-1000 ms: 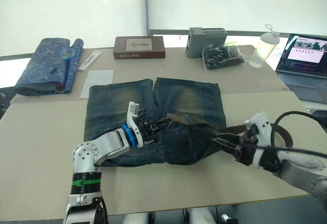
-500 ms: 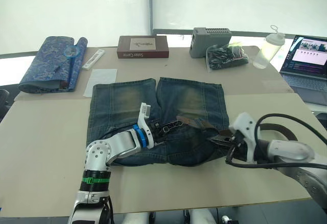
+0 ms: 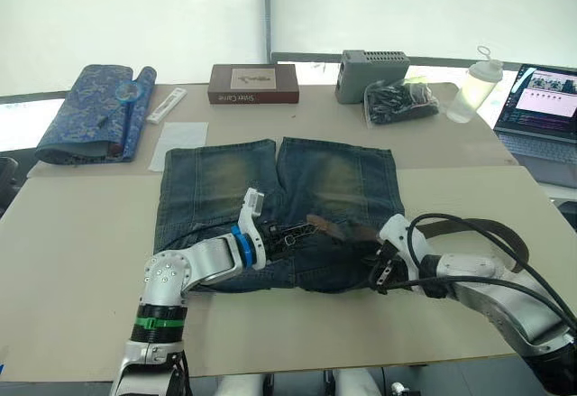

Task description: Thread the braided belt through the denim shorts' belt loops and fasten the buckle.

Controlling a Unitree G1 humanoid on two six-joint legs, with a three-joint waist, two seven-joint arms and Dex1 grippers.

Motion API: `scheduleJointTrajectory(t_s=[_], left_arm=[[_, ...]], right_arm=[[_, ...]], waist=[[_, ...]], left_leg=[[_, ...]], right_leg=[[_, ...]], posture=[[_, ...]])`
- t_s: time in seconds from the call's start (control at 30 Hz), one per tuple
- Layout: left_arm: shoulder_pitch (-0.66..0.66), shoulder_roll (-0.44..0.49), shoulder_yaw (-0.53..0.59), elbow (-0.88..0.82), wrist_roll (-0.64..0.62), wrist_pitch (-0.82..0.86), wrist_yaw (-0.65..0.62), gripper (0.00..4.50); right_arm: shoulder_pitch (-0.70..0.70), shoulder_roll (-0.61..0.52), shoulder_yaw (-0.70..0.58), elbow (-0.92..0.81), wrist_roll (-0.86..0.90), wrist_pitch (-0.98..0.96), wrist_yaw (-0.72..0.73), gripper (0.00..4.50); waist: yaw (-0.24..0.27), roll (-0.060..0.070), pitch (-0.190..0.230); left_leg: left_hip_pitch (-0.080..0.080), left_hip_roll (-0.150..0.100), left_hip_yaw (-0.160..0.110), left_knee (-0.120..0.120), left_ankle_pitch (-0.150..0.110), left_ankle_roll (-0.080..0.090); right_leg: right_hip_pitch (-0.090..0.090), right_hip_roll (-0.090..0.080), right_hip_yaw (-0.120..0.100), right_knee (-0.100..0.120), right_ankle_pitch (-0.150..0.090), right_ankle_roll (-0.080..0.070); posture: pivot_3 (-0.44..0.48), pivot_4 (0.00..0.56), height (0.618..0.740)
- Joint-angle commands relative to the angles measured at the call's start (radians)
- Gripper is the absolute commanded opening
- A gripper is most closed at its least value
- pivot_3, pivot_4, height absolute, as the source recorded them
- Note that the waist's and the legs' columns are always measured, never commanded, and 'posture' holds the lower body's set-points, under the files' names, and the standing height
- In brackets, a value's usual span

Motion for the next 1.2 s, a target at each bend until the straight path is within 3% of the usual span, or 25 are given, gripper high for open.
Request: scheduleJointTrajectory(t_s=[0.03,0.3,0.47,0.8,0.97,1.2], left_arm=[[0.008,-0.018,-0.005,-0.036,0.032,-0.019,-0.004,0.00],[0.005,-0.054,0.000,-0.031,0.082,-0.043,-0.011,0.00],[-0.022,-0.103,-0.005,0.004,0.122,-0.054,-0.016,0.00],[-0.039,-0.129,-0.005,0.021,0.159,-0.022,-0.036,0.00],[-0.010,-0.085,0.017,-0.038,0.115,0.022,-0.003,0.00],[0.132,0.033,0.102,-0.172,0.014,0.009,0.057,0.00]], right_arm=[[-0.002,0.036,-0.074,-0.034,0.077,0.060,0.020,0.06],[-0.004,0.026,-0.145,-0.128,0.082,0.053,0.037,0.06],[-0.005,-0.082,-0.053,-0.112,-0.144,-0.047,0.008,0.06],[-0.097,-0.070,0.115,0.015,-0.309,-0.059,0.062,0.06],[-0.122,-0.079,0.215,0.126,-0.395,-0.072,0.123,0.06],[-0.121,-0.054,0.171,0.150,-0.366,-0.030,0.180,0.06]], waist=[[0.000,0.000,0.000],[0.001,0.000,0.000],[0.005,0.000,0.000],[0.000,0.000,0.000],[-0.002,-0.004,-0.003],[-0.008,-0.006,-0.004]], left_leg=[[0.000,0.000,0.000,0.000,0.000,0.000],[-0.001,0.000,0.000,0.000,0.001,0.000],[-0.001,-0.001,0.000,0.000,0.001,0.000],[-0.001,-0.001,0.001,0.000,0.001,-0.001],[0.002,0.000,0.000,0.000,0.001,-0.001],[0.011,0.001,-0.002,-0.002,-0.001,-0.001]], right_leg=[[0.000,0.000,0.000,0.000,0.001,0.000],[-0.001,0.000,0.000,0.000,0.001,0.000],[-0.001,-0.001,-0.001,0.000,0.001,0.000],[-0.001,0.000,-0.001,0.000,0.001,0.000],[0.002,0.000,-0.001,0.000,0.001,0.000],[0.012,0.000,-0.002,-0.001,-0.003,0.004]], posture=[[0.000,0.150,0.740],[0.000,0.150,0.740],[0.000,0.150,0.740],[0.000,0.150,0.740],[0.000,0.150,0.740],[0.000,0.150,0.740]])
